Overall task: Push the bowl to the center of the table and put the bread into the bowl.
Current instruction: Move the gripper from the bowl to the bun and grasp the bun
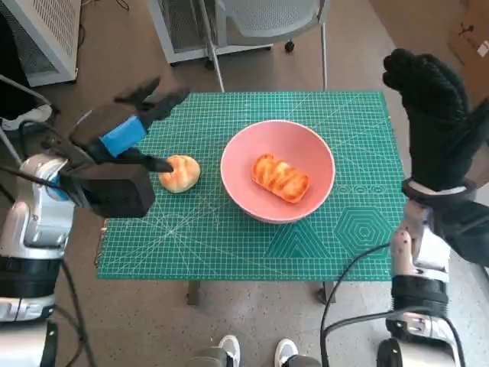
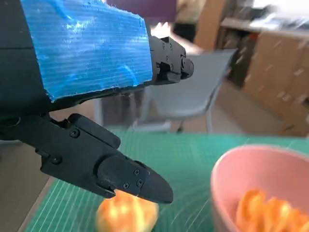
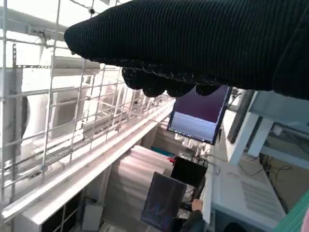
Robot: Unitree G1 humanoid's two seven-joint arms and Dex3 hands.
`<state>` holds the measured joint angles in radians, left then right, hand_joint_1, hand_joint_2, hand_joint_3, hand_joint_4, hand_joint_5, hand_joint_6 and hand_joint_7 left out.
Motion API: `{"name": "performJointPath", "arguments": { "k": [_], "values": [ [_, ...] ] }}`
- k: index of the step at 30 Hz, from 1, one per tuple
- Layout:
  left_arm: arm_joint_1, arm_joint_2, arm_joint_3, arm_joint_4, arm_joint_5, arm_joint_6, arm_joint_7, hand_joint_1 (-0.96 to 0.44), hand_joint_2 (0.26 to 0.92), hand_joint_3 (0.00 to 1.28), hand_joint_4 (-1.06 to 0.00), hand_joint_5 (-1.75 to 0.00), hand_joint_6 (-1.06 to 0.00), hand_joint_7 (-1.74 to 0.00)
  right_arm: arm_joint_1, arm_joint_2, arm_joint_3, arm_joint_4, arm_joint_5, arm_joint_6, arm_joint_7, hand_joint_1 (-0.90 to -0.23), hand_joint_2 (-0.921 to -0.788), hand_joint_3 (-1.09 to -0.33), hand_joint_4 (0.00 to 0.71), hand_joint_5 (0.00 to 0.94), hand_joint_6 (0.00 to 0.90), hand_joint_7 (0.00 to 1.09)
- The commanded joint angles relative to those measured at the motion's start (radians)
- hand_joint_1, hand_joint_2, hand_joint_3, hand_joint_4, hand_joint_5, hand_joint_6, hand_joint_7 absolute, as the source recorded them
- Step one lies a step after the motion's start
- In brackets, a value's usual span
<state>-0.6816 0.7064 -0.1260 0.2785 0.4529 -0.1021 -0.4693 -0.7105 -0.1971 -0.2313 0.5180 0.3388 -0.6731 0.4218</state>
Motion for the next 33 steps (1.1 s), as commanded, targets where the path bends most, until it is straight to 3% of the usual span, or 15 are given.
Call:
{"name": "performJointPath", "arguments": {
  "k": [1,15,33],
  "values": [
    [0.004,-0.008,-0.015,0.036,-0.012,0.023,-0.022,-0.43,0.788,0.00,0.00,0.00,-0.21,-0.02,-0.005,0.005,0.001,0.033,0.004,-0.001,0.018,-0.511,-0.921,-0.494,0.362,0.002,0.424,0.00],
    [-0.073,-0.060,-0.102,0.268,0.039,-0.011,0.023,-0.44,0.797,0.01,0.00,0.00,-0.21,-0.01,-0.012,-0.002,-0.006,0.043,0.028,0.015,0.055,-0.517,-0.921,-0.475,0.380,0.006,0.440,0.01],
    [-0.240,-0.203,-0.232,0.703,0.128,-0.068,0.189,-0.33,0.800,0.00,-0.09,-0.01,-0.31,-0.03,0.004,-0.026,-0.016,0.026,0.004,0.000,0.048,-0.517,-0.921,-0.473,0.380,0.002,0.445,0.01]
  ]
}}
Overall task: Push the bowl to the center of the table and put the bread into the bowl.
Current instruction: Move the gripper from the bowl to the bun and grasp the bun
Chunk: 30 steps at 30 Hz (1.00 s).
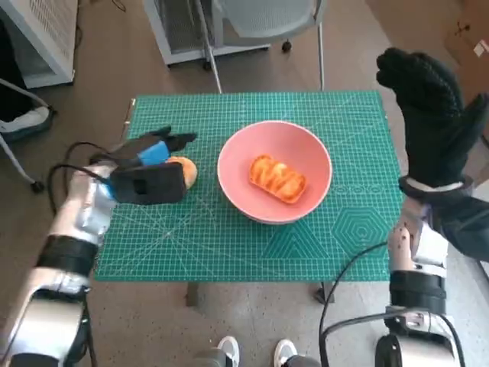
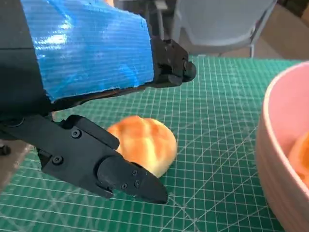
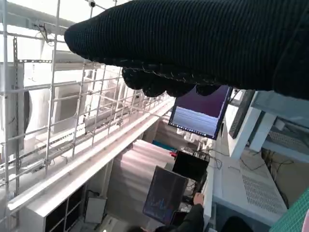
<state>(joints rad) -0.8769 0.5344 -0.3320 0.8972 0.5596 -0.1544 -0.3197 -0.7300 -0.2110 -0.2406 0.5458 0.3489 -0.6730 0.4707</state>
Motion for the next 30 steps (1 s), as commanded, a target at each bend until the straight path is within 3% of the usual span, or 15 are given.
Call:
{"name": "performJointPath", "arguments": {
  "k": [1,10,12,14,15,16,19,21,30],
  "values": [
    [-0.051,-0.038,-0.031,0.102,0.025,-0.019,0.050,-0.32,0.799,0.00,-0.10,-0.02,-0.32,-0.03,0.024,-0.013,-0.007,-0.001,-0.006,-0.001,-0.001,-0.517,-0.921,-0.473,0.380,0.002,0.445,0.01],
    [-0.095,-0.073,-0.093,0.224,0.081,-0.046,0.147,-0.09,0.837,0.01,-0.39,-0.04,-0.50,-0.04,0.037,-0.023,-0.006,-0.022,-0.012,0.003,-0.008,-0.520,-0.921,-0.475,0.376,0.000,0.441,0.01],
    [-0.102,-0.075,-0.112,0.242,0.102,-0.049,0.166,-0.04,0.860,0.01,-0.56,-0.09,-0.56,-0.05,0.043,-0.025,-0.007,-0.033,-0.012,0.007,-0.011,-0.522,-0.921,-0.475,0.376,0.000,0.441,0.01],
    [-0.110,-0.074,-0.130,0.255,0.117,-0.054,0.180,-0.02,0.886,0.02,-0.66,-0.12,-0.64,-0.07,0.049,-0.026,-0.007,-0.045,-0.013,0.010,-0.015,-0.522,-0.921,-0.475,0.376,0.000,0.440,0.01],
    [-0.113,-0.073,-0.136,0.261,0.122,-0.057,0.184,0.12,0.899,0.07,-0.63,-0.55,-0.71,-0.09,0.051,-0.026,-0.007,-0.049,-0.014,0.011,-0.017,-0.523,-0.921,-0.475,0.376,0.000,0.440,0.00],
    [-0.115,-0.072,-0.140,0.267,0.125,-0.063,0.187,0.16,0.903,0.09,-0.61,-0.71,-0.74,-0.11,0.054,-0.026,-0.006,-0.054,-0.017,0.011,-0.021,-0.523,-0.921,-0.475,0.376,0.000,0.440,0.00],
    [-0.123,-0.066,-0.150,0.277,0.131,-0.077,0.192,0.05,0.915,0.12,-0.63,-1.09,-0.60,-0.84,0.058,-0.026,-0.005,-0.063,-0.023,0.010,-0.029,-0.523,-0.921,-0.476,0.375,0.000,0.440,0.00],
    [-0.128,-0.057,-0.154,0.276,0.131,-0.088,0.188,0.02,0.918,0.12,-0.63,-1.19,-0.58,-1.05,0.060,-0.026,-0.004,-0.067,-0.025,0.010,-0.033,-0.524,-0.921,-0.475,0.375,0.000,0.440,0.00],
    [-0.144,-0.017,-0.122,0.223,0.093,-0.101,0.135,0.00,0.920,0.13,-0.62,-1.24,-0.57,-1.22,0.061,-0.025,-0.006,-0.061,-0.027,0.004,-0.037,-0.517,-0.921,-0.476,0.376,0.000,0.437,0.00]
  ]
}}
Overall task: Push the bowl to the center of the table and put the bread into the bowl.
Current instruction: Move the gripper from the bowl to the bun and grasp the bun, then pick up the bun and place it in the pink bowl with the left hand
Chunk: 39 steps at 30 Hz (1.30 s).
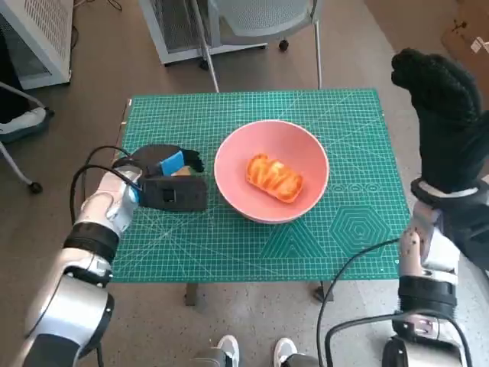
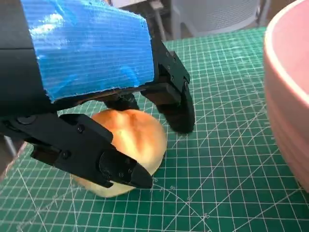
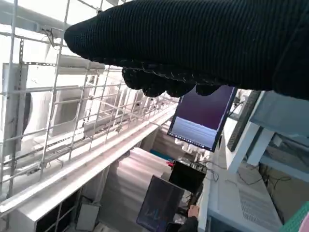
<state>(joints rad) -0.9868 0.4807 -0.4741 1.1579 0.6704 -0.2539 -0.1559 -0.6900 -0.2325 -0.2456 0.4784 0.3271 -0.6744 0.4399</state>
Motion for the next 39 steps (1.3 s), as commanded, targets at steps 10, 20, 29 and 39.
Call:
{"name": "performJointPath", "arguments": {
  "k": [10,20,29,39],
  "values": [
    [0.009,0.124,0.110,-0.313,-0.074,-0.031,-0.045,0.00,0.921,0.13,-0.62,-1.22,-0.56,-1.25,0.019,0.000,-0.001,0.001,0.001,0.007,-0.002,-0.519,-0.921,-0.476,0.376,0.000,0.433,0.00],
    [0.095,0.152,0.206,-0.800,-0.075,0.102,-0.098,0.00,0.921,0.09,-0.68,-1.15,-0.58,-1.24,0.012,0.002,0.002,0.012,-0.005,-0.003,-0.001,-0.519,-0.921,-0.476,0.375,0.000,0.433,0.00],
    [0.093,0.070,0.221,-1.002,-0.102,0.124,-0.116,0.00,0.921,0.06,-0.72,-1.10,-0.61,-1.20,0.007,0.005,0.007,0.017,-0.002,-0.007,0.005,-0.517,-0.921,-0.475,0.373,0.000,0.433,0.00],
    [0.048,-0.044,0.131,-0.981,-0.067,0.057,-0.121,0.00,0.921,0.09,-0.70,-1.11,-0.57,-1.26,0.017,0.006,0.013,-0.001,0.015,0.001,0.017,-0.518,-0.921,-0.474,0.387,0.006,0.435,0.00]
  ]
}}
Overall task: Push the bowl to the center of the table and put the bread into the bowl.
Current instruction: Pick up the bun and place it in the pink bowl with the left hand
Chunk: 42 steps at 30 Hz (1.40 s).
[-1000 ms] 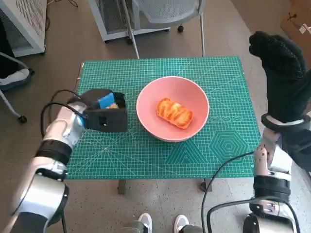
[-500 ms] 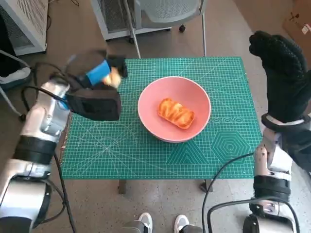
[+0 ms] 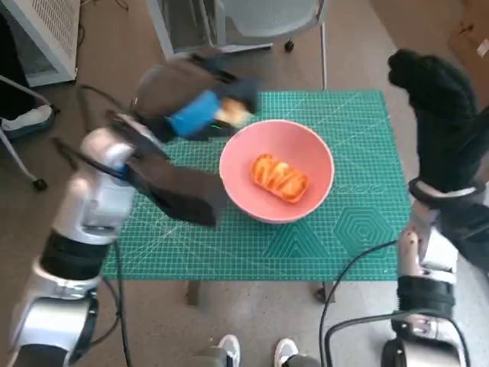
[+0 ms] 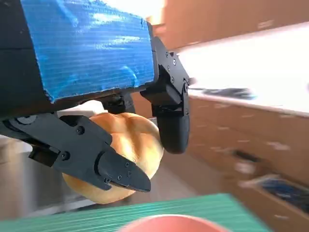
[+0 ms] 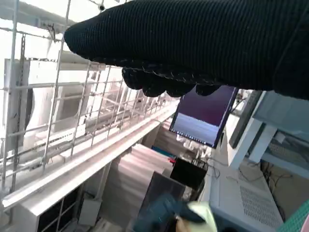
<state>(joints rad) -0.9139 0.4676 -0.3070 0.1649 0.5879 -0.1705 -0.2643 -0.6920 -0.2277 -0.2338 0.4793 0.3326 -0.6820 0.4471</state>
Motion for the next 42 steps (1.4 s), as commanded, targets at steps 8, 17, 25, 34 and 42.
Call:
{"name": "performJointPath", "arguments": {
  "k": [8,17,25,34,42],
  "values": [
    [-0.083,-0.111,-0.105,0.201,0.025,-0.113,0.001,0.00,0.920,0.09,-0.69,-1.13,-0.58,-1.25,0.044,-0.002,0.000,-0.039,0.006,0.014,0.001,-0.523,-0.921,-0.473,0.388,0.004,0.436,0.00],
    [-0.105,-0.161,-0.082,0.360,-0.039,-0.069,-0.069,-0.15,0.910,0.14,-0.34,-0.78,-0.37,-0.91,0.070,-0.014,-0.016,-0.082,0.016,0.038,-0.009,-0.533,-0.921,-0.470,0.387,0.003,0.437,0.00],
    [-0.109,-0.159,-0.084,0.357,-0.005,0.054,-0.092,-0.46,0.920,0.03,-0.11,-0.04,-0.22,-0.18,0.074,-0.022,-0.026,-0.111,-0.005,0.050,-0.039,-0.528,-0.921,-0.469,0.387,0.002,0.436,0.00],
    [-0.094,-0.131,-0.053,0.388,-0.056,0.017,-0.107,-0.63,0.921,0.04,0.00,0.00,-0.12,-0.09,0.076,-0.027,-0.022,-0.144,-0.015,0.082,-0.064,-0.534,-0.921,-0.462,0.385,0.003,0.443,0.01],
    [-0.073,-0.112,0.011,0.417,-0.170,-0.045,-0.147,-0.74,0.921,0.09,0.00,0.00,-0.07,-0.07,0.070,-0.026,-0.015,-0.140,-0.021,0.090,-0.061,-0.537,-0.921,-0.458,0.386,0.002,0.448,0.01]
  ]
}}
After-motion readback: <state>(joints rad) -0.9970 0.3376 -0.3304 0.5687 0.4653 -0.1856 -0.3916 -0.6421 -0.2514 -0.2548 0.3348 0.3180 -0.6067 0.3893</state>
